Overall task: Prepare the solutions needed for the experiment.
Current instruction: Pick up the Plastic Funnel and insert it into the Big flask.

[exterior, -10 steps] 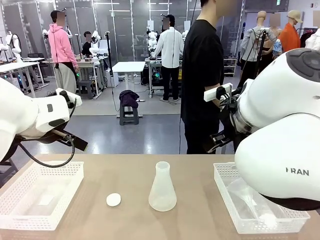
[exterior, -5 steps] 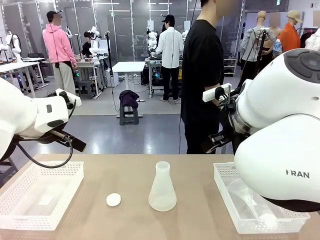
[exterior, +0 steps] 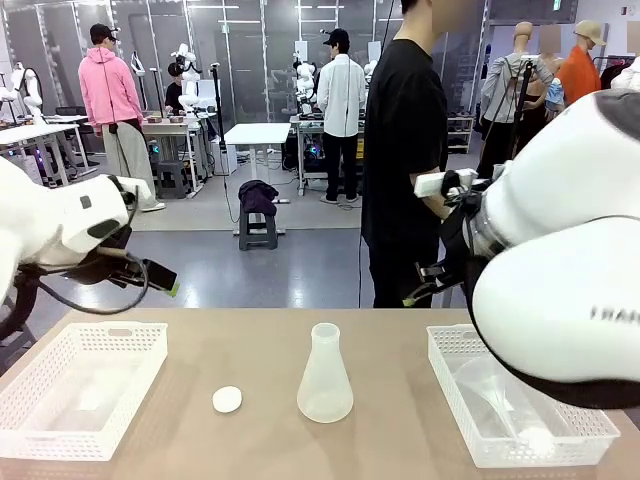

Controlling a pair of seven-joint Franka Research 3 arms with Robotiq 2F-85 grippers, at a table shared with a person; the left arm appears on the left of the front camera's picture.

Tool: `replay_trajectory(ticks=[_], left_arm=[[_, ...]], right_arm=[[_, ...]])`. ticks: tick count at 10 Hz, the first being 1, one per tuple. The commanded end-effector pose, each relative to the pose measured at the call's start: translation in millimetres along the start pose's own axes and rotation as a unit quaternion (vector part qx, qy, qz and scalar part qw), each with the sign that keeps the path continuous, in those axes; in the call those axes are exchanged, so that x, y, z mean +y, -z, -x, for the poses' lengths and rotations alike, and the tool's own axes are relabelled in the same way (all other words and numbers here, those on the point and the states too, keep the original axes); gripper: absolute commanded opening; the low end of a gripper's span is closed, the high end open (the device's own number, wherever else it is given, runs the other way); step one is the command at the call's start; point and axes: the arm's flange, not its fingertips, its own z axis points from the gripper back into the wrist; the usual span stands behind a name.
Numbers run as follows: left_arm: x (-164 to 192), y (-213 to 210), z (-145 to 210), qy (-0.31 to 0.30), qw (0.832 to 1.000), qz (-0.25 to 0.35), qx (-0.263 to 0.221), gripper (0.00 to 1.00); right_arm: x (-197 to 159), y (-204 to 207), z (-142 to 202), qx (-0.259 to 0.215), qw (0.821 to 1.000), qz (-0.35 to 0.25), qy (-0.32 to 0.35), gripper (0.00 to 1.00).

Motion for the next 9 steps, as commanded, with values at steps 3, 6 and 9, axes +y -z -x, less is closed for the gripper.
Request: replay_trajectory(ticks=[3,6,9], left_arm=[[15,-35,48,-0.175,0.971,0.162,-0.007,1.00],[23,-33,70,-0.272,0.911,0.309,0.038,1.00],[31,-29,81,-0.316,0.843,0.435,0.006,1.00]], right_arm=[[-18,-21,23,0.011,0.948,-0.201,0.246,1.00],[-42,-17,37,0.016,0.871,-0.323,0.370,1.00],[-54,2,53,0.038,0.807,-0.402,0.431,1.00]])
